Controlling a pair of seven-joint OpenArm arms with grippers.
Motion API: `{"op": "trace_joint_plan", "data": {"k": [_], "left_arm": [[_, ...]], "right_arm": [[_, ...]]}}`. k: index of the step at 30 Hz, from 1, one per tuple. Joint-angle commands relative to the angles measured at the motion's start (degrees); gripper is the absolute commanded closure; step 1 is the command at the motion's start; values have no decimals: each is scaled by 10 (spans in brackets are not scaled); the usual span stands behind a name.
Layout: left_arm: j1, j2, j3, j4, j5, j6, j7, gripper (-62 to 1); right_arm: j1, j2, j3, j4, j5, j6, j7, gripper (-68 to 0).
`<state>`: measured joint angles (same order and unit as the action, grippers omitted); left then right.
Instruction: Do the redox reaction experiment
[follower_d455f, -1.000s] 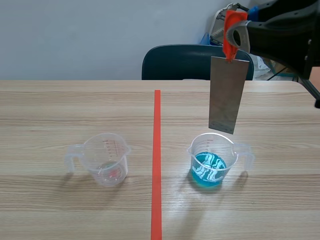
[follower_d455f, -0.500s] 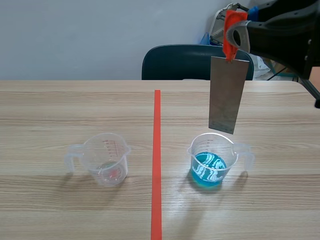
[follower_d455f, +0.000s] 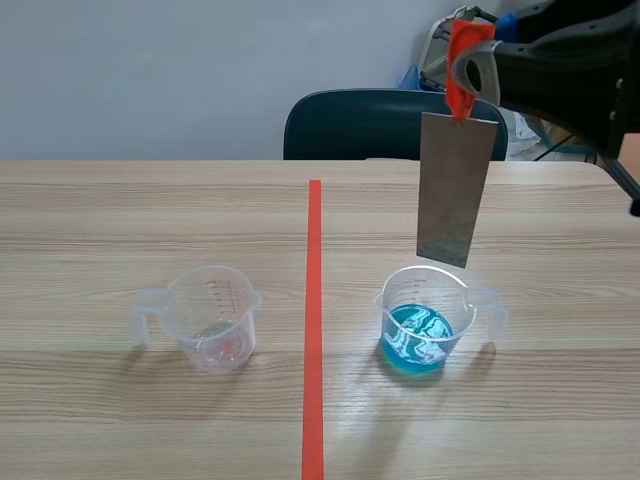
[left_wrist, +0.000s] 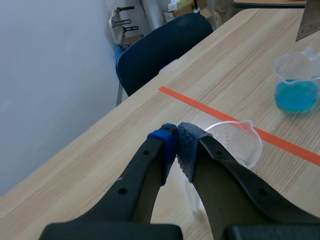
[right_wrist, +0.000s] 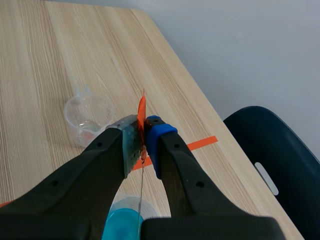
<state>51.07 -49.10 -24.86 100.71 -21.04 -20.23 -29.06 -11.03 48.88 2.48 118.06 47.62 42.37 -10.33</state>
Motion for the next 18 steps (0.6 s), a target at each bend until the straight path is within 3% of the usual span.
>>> {"op": "trace_joint_plan", "data": {"k": [1, 13, 18], "left_arm": [[-20, -14, 25, 6, -5, -1, -1, -27], [-216, -23, 232, -42, -1, -1, 37, -27], [-297, -6, 321, -90, 27, 0, 37, -27]], "right_arm": [[5, 0, 5, 0, 6, 4, 10, -8], [5, 0, 4, -18, 6, 4, 26, -8], [5, -13, 4, -34, 6, 4, 29, -8]]}}
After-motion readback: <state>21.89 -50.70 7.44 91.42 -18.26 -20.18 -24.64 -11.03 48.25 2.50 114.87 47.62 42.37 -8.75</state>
